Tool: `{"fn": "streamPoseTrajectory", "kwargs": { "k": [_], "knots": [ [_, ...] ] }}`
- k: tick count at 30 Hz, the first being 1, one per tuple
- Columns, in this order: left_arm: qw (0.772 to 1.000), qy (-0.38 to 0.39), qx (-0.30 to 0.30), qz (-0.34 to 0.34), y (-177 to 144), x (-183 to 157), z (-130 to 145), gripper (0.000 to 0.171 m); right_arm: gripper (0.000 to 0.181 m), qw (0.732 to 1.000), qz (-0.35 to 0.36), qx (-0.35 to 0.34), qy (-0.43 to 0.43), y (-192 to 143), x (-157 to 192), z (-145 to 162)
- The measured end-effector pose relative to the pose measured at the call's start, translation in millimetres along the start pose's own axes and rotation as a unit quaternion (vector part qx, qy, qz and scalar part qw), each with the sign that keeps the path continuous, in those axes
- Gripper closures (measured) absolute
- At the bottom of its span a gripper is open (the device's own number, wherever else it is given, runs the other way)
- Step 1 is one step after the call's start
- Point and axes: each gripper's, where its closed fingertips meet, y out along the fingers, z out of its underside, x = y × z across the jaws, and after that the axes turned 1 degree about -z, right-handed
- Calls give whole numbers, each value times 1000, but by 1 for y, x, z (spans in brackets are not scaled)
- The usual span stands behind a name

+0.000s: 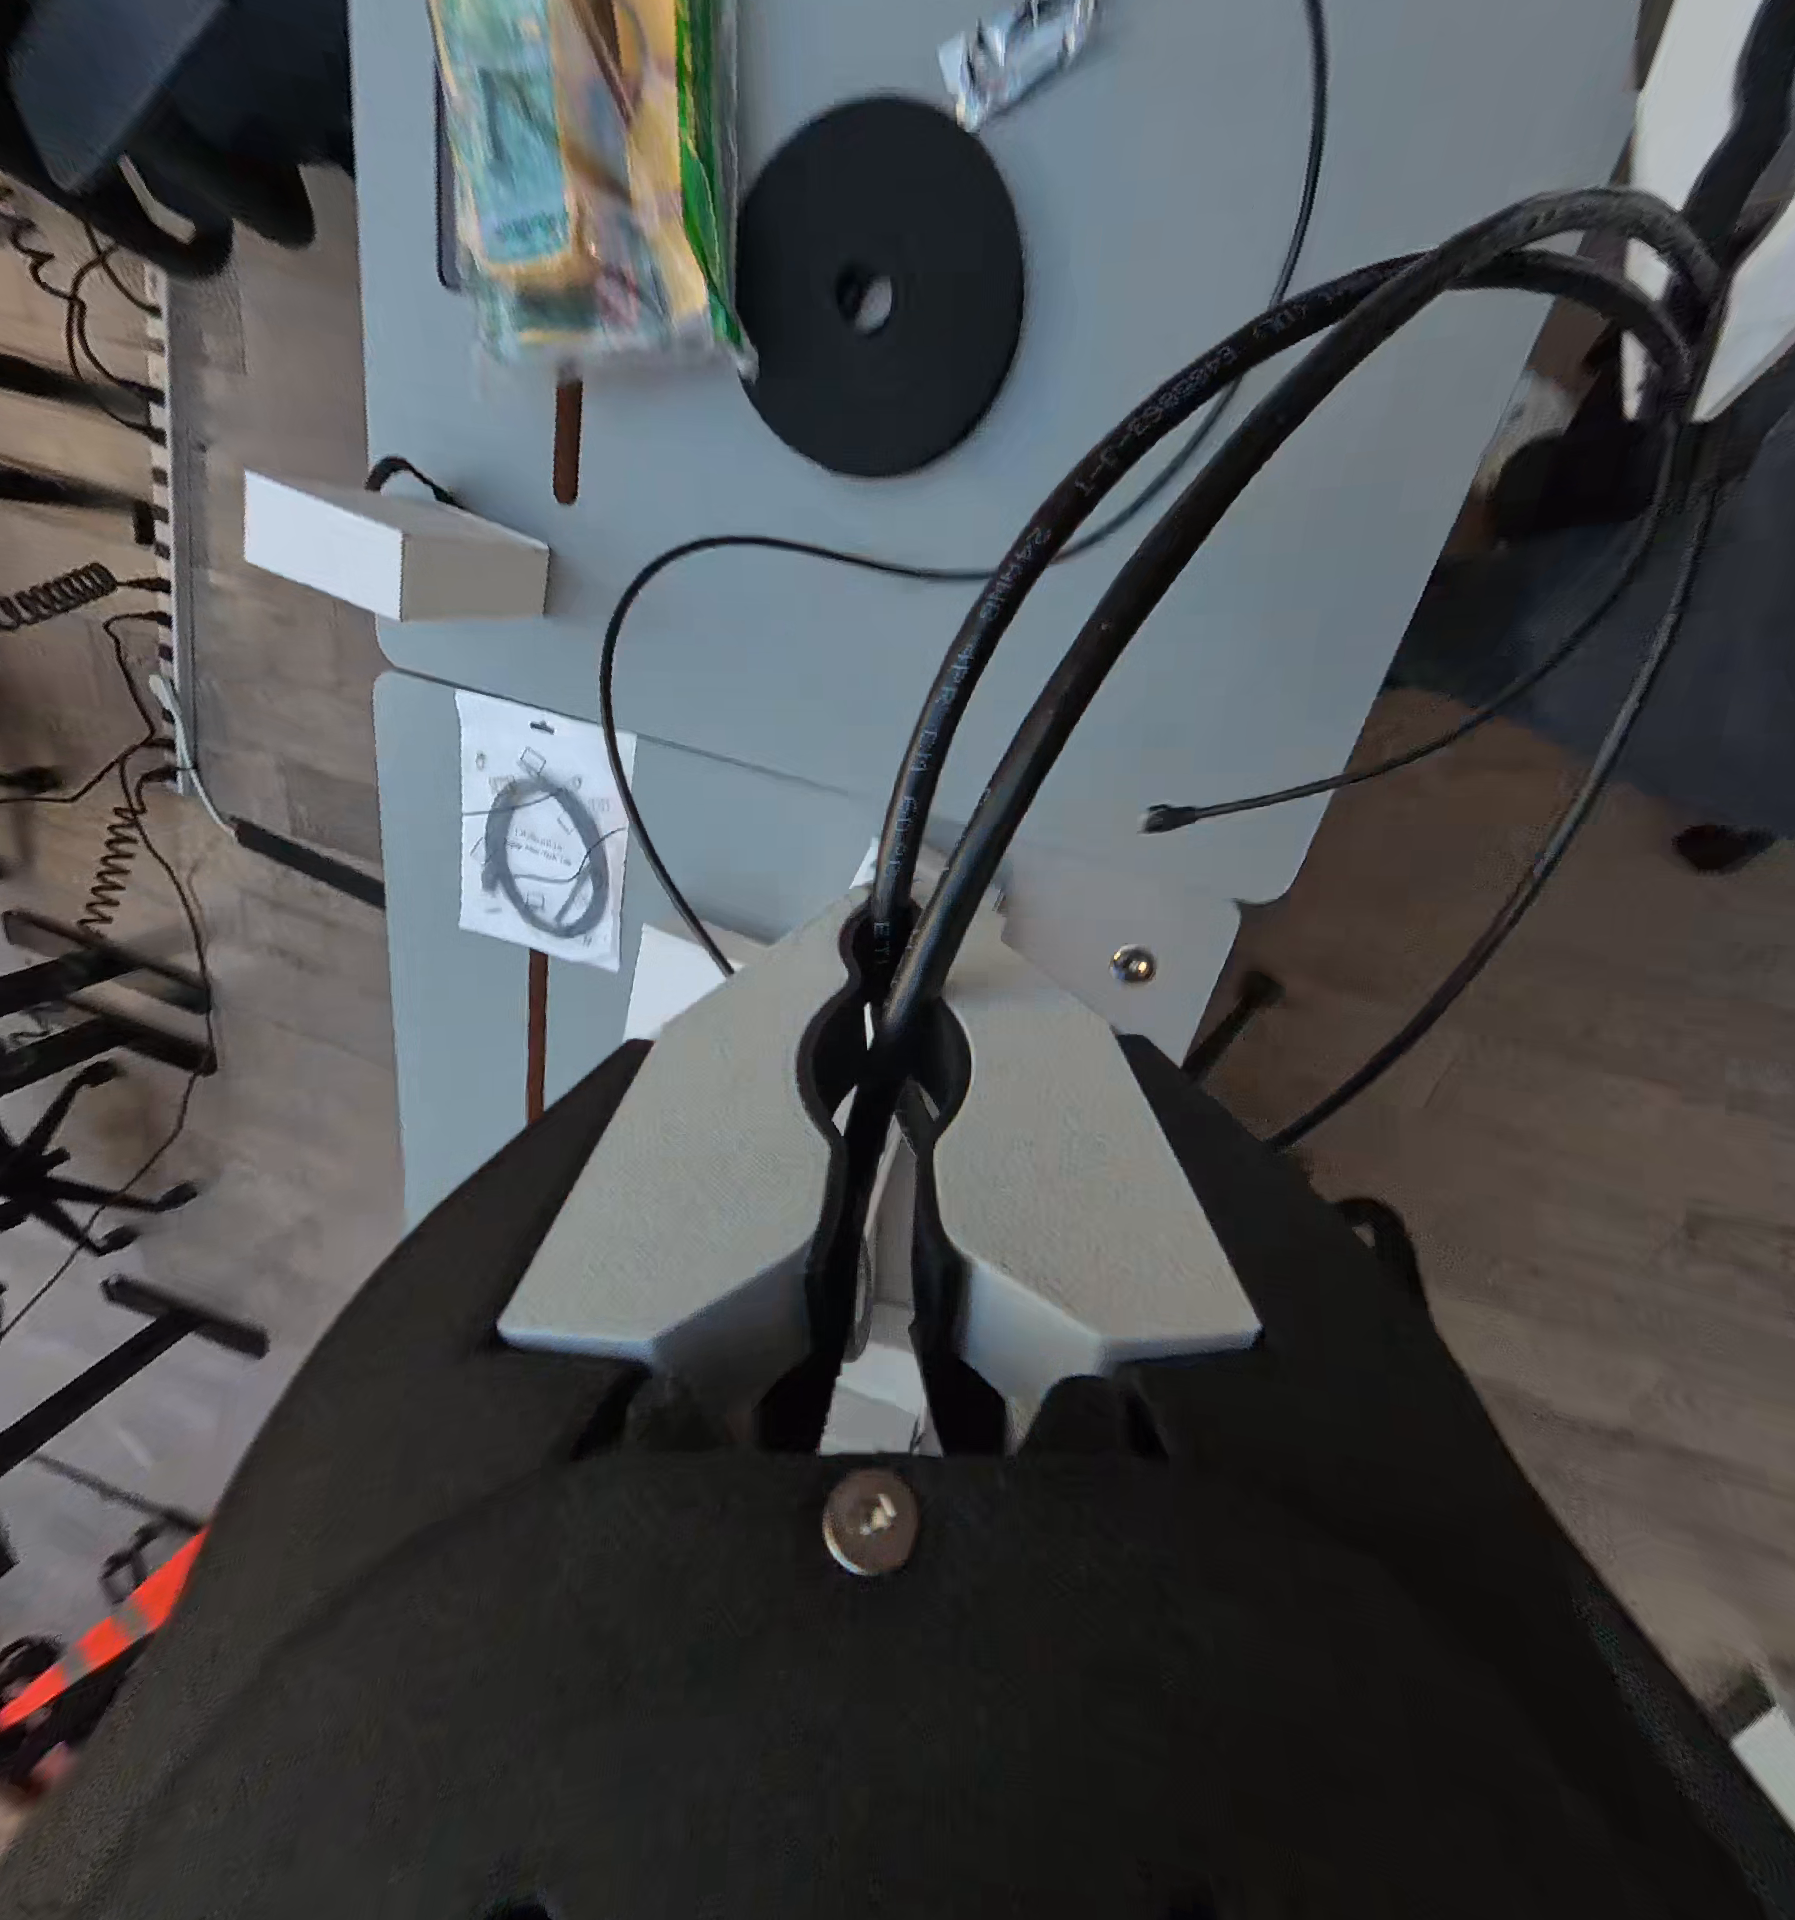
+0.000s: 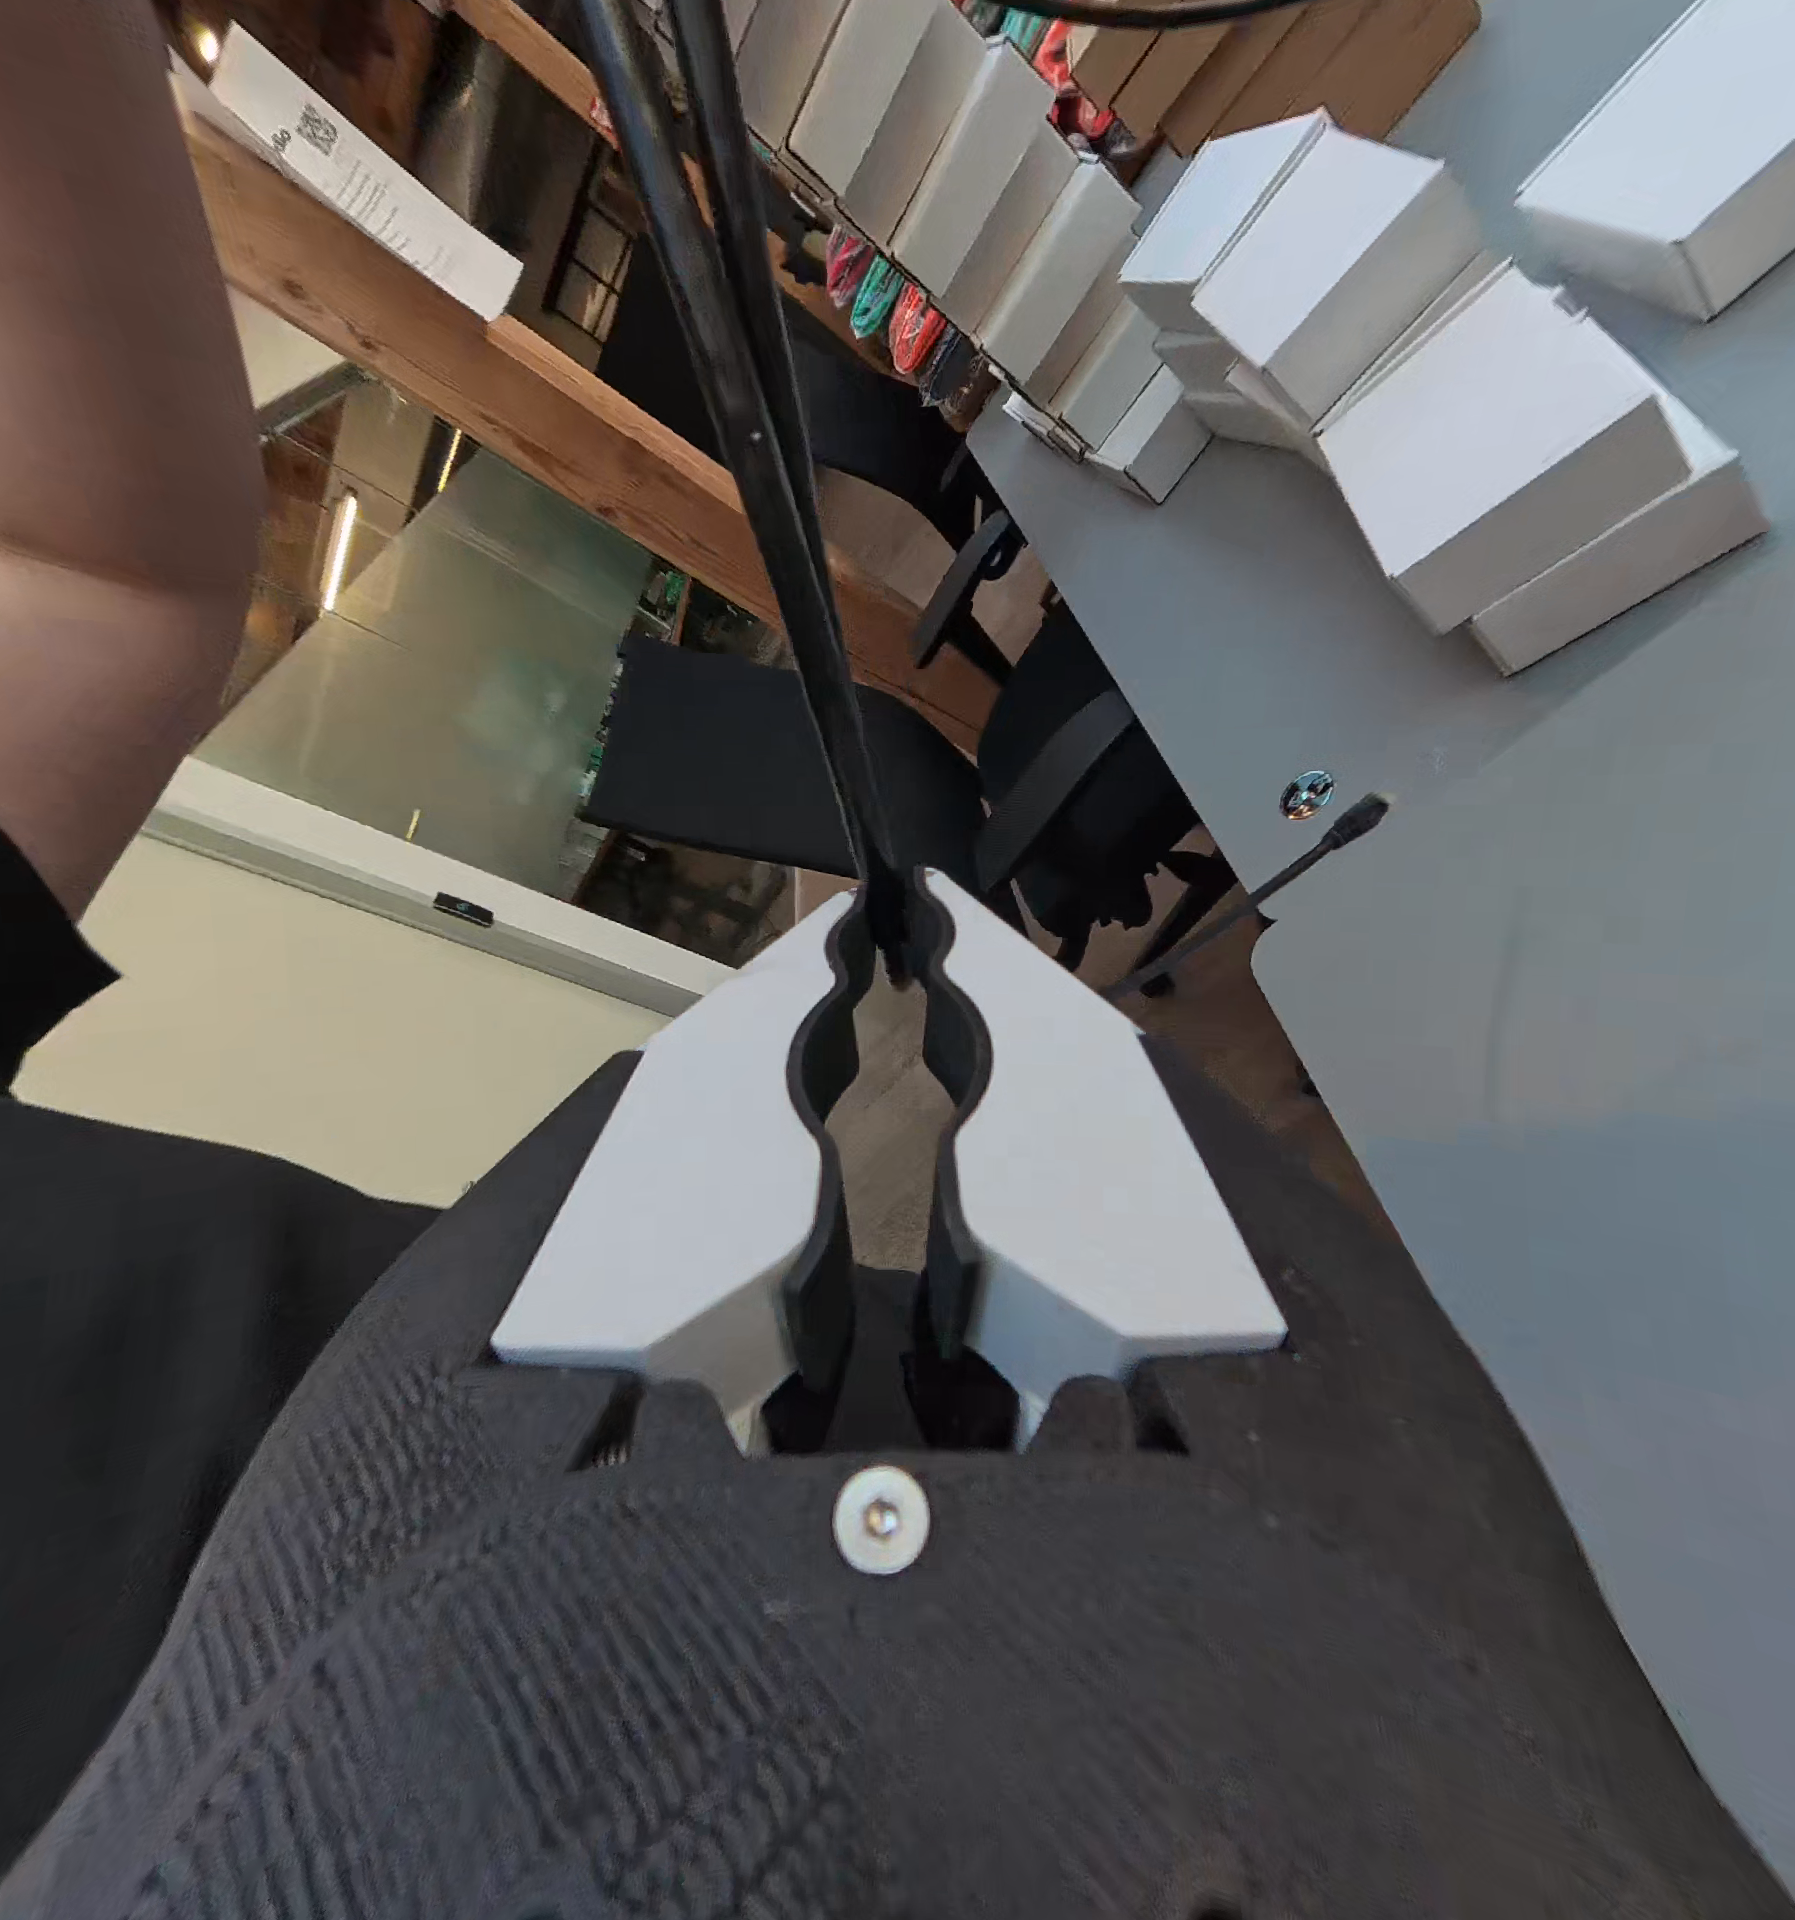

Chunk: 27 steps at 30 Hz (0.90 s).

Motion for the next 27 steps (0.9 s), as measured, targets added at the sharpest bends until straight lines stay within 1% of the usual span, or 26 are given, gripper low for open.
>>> {"fn": "streamPoseTrajectory", "kwargs": {
  "k": [1,3,5,8,9,11,14,16,18,19,20,21,22,23,24,26,27],
  "knots": [
    [999,20,27,-6,14,-1,3,171,178,1000,2,-4,8,11,-12,10],
    [996,58,61,5,54,-4,0,171,178,999,42,-3,15,29,-51,33],
    [989,104,102,32,108,-8,-3,171,178,996,61,3,66,43,-90,64],
    [970,172,163,54,201,-8,-6,171,178,984,84,-37,153,54,-148,98],
    [965,189,171,57,230,-7,-11,171,178,979,99,-59,171,54,-167,106],
    [963,208,154,74,278,-12,-30,171,178,965,146,-97,193,48,-201,123],
    [958,248,120,84,329,-20,-63,171,178,939,198,-157,232,35,-236,143],
    [949,278,109,102,351,-34,-83,171,178,925,218,-172,261,28,-248,159],
    [938,302,110,130,363,-53,-99,171,176,915,261,-146,269,22,-259,182],
    [932,315,111,140,367,-62,-105,171,169,909,293,-134,263,16,-265,192],
    [926,332,111,144,371,-70,-112,171,150,902,330,-128,247,6,-271,198],
    [920,349,113,141,375,-75,-117,171,145,895,364,-127,225,-6,-274,199],
    [915,362,114,138,378,-80,-122,171,134,884,399,-136,202,-22,-275,195],
    [911,370,115,141,380,-85,-126,171,130,873,430,-154,172,-41,-272,185],
    [909,371,116,148,380,-91,-129,171,129,858,462,-179,132,-63,-264,169],
    [909,367,115,162,380,-101,-134,171,125,825,518,-223,31,-103,-243,123],
    [908,366,115,169,379,-106,-137,171,123,813,534,-232,-18,-115,-234,99]
  ]
}}
